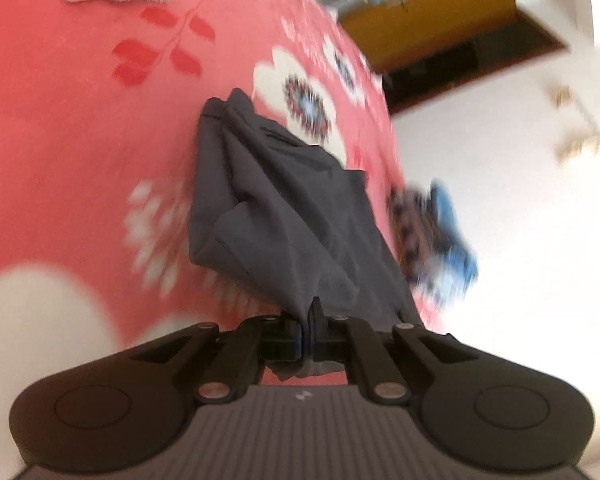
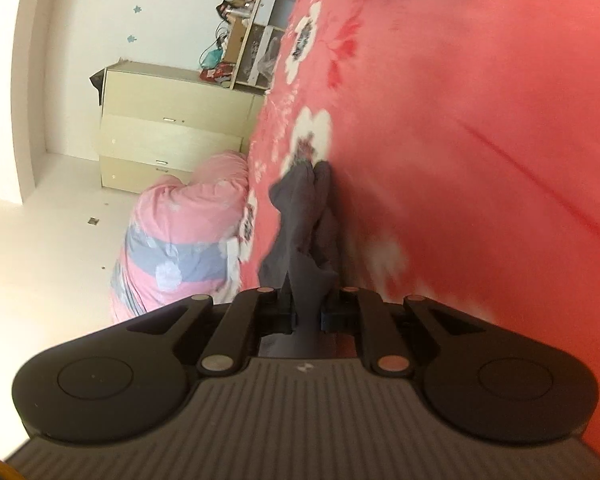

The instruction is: Fold clothes

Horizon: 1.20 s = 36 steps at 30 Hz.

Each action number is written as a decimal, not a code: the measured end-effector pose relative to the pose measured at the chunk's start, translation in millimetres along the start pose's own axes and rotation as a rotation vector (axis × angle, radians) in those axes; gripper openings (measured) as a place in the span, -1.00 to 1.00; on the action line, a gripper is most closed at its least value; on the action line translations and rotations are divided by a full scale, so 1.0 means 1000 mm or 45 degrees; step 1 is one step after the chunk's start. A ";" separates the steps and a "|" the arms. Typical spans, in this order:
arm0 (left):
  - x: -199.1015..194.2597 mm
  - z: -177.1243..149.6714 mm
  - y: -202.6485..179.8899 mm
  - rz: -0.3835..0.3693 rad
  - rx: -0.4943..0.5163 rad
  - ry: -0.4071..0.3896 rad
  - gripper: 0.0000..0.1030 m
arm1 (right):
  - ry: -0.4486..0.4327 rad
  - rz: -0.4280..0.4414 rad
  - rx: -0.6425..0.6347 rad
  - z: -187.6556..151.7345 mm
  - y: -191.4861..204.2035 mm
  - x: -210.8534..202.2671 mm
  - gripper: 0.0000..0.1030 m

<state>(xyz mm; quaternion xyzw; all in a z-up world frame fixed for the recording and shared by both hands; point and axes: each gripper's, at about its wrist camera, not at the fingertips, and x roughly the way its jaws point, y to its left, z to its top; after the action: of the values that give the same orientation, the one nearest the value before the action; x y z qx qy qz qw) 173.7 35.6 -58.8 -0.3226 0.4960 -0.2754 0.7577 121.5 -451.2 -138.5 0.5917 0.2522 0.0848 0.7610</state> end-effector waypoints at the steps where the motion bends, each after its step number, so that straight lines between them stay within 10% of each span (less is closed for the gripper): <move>1: -0.003 -0.011 0.002 0.059 0.039 0.024 -0.92 | -0.005 -0.012 0.007 -0.019 -0.006 -0.020 -0.85; 6: -0.010 -0.051 0.017 0.343 0.202 0.091 -0.71 | -0.057 -0.131 -0.124 -0.066 -0.028 -0.071 -0.73; 14: -0.059 -0.082 -0.010 0.376 0.442 -0.322 -0.49 | -0.281 -0.292 -0.797 -0.069 0.070 -0.108 -0.60; 21: 0.002 -0.105 -0.012 0.509 0.578 -0.257 -0.53 | 0.170 -0.208 -1.580 -0.134 0.148 0.047 -0.58; 27: 0.006 -0.107 0.002 0.466 0.524 -0.308 -0.54 | 0.357 -0.400 -1.655 -0.124 0.128 0.162 -0.74; 32: 0.008 -0.105 0.009 0.418 0.507 -0.335 -0.54 | 0.019 -0.499 -1.543 -0.068 0.128 0.144 -0.74; 36: 0.009 -0.103 0.013 0.398 0.500 -0.343 -0.54 | 0.249 -0.266 -1.627 -0.099 0.146 0.135 -0.74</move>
<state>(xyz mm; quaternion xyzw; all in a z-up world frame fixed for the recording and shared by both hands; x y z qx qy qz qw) 82.0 14.9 -104.9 -0.1229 0.3717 -0.2008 0.8980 214.2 -267.1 -56.1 -0.0151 0.2764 0.1970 0.9405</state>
